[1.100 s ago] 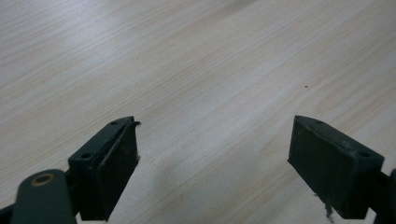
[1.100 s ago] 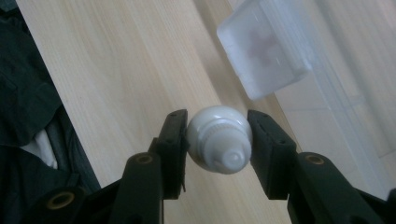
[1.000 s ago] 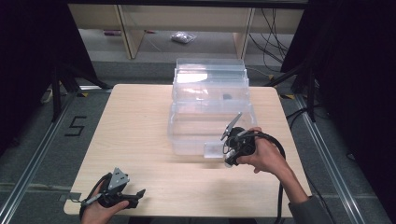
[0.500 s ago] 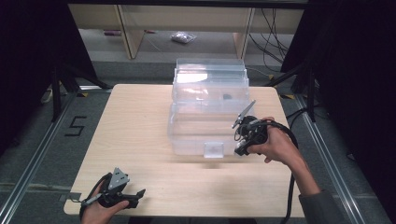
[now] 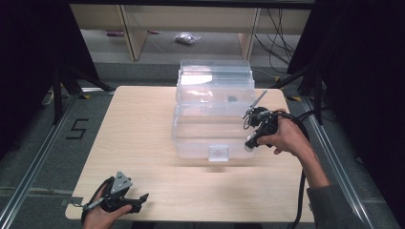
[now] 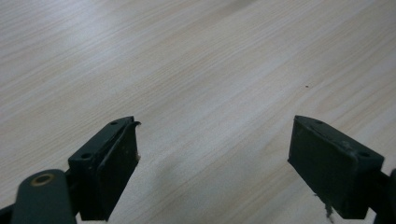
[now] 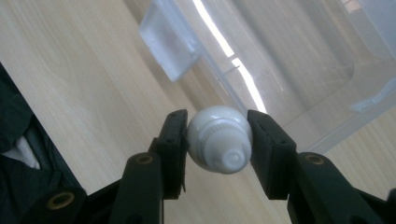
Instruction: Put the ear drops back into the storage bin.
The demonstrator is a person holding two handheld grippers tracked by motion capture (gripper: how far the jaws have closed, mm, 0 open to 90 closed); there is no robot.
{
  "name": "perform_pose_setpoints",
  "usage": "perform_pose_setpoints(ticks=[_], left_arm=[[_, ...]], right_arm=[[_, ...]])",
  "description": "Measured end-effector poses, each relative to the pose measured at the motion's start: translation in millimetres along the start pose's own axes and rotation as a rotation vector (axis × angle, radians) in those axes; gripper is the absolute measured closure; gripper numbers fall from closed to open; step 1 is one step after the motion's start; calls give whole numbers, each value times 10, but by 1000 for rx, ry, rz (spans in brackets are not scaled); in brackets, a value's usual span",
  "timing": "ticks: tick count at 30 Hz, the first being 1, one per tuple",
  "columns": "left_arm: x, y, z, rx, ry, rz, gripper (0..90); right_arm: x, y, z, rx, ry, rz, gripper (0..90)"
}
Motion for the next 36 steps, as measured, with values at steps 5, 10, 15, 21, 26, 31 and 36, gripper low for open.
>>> perform_pose_setpoints(ticks=[5,10,15,21,26,31,36], left_arm=[[-1,-4,0,-1,0,-2,151],[2,18,3,7,-7,15,151],[-2,-1,-1,-2,1,-2,151],[0,4,0,1,-2,-4,151],[-5,4,-3,-4,2,-6,151],[-5,9,-3,-5,-1,-10,151],[11,27,9,19,-32,-9,151]], right_arm=[[121,8,22,8,28,2,602],[219,1,39,0,53,-11,602],[319,16,77,-15,73,-25,602],[422,88,122,-25,75,-27,602],[465,170,161,-30,109,-11,602],[544,245,186,-36,117,-10,602],[606,318,194,-51,127,-16,602]])
Point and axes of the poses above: each handheld gripper's, and its own axes: y roughly forward along the jaws, z roughly out of its top, x roughly to its right, the point moved 6 cm from there along y, roughly forward along the jaws, and after that the axes turned 1 degree about z, right-handed, at the moved point
